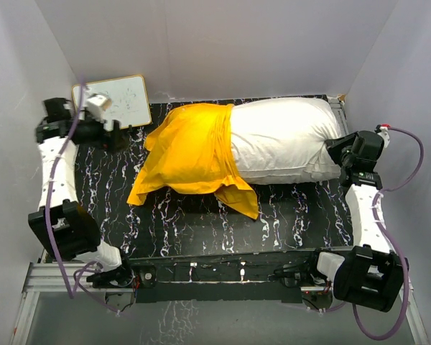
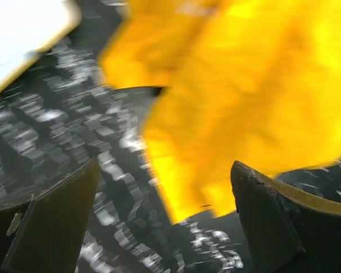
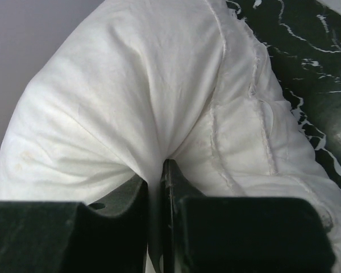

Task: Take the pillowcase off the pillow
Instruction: Remove the pillow from the pillowcase.

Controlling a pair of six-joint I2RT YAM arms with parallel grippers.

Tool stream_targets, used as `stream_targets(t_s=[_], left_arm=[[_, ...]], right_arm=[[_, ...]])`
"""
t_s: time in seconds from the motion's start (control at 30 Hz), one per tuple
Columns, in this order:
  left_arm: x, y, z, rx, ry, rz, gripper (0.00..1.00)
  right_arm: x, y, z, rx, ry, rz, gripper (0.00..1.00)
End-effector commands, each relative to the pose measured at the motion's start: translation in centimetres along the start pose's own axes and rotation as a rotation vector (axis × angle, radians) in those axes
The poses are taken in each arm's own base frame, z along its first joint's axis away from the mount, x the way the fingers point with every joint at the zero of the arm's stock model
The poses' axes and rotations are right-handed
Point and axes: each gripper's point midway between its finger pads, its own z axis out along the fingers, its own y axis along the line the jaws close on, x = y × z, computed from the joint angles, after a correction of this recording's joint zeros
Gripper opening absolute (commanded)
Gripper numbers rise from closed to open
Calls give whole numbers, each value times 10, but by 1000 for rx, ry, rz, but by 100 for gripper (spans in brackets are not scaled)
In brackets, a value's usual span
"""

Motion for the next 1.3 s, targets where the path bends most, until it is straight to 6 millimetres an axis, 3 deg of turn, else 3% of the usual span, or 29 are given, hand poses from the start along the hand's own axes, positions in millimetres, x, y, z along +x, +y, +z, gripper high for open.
stream_targets(t_s=[0.0, 0.1, 0.2, 0.27, 0.33, 0.4, 0.47, 0.53, 0.6, 0.7, 0.77, 0.87, 0.93, 1.0, 1.17, 1.27], left_arm=[[-8, -90, 41, 276, 6, 0, 97], [-25, -107, 74, 339, 31, -88, 97], [-57, -115, 101, 356, 8, -145, 97], [-73, -117, 116, 330, -11, -157, 97], [-69, -130, 130, 365, 43, -170, 97], [-52, -143, 144, 396, 128, -194, 97], [-28, -156, 153, 419, 198, -162, 97], [-6, -170, 151, 457, 233, -96, 81], [13, -180, 141, 499, 227, -22, 61], [38, -184, 128, 493, 208, 130, 28], [57, -185, 120, 492, 230, 224, 13], [86, -185, 110, 494, 291, 362, 0], [95, -181, 107, 461, 301, 432, 0], [96, -181, 103, 451, 293, 458, 0], [114, -189, 94, 492, 345, 447, 0], [130, -190, 93, 500, 374, 460, 0]], right_arm=[[4, 67, -17, -312, 8, -77, 8], [17, 64, -18, -268, 49, -115, 8], [34, 53, -24, -240, 82, -106, 11], [41, 45, -34, -207, 97, -105, 32], [36, 42, -47, -178, 83, -116, 57], [14, 48, -55, -140, 27, -138, 70], [-22, 78, -62, -153, -40, -170, 79], [-48, 107, -62, -189, -70, -197, 84], [-65, 130, -51, -210, -88, -220, 97], [-68, 155, -22, -225, -72, -257, 98], [-59, 171, 1, -212, -57, -307, 98], [-35, 182, 44, -164, 15, -375, 98], [-2, 176, 74, -92, 77, -450, 98], [33, 156, 98, -17, 155, -492, 98], [119, 102, 114, 81, 353, -602, 98], [148, 95, 110, 40, 439, -569, 98]])
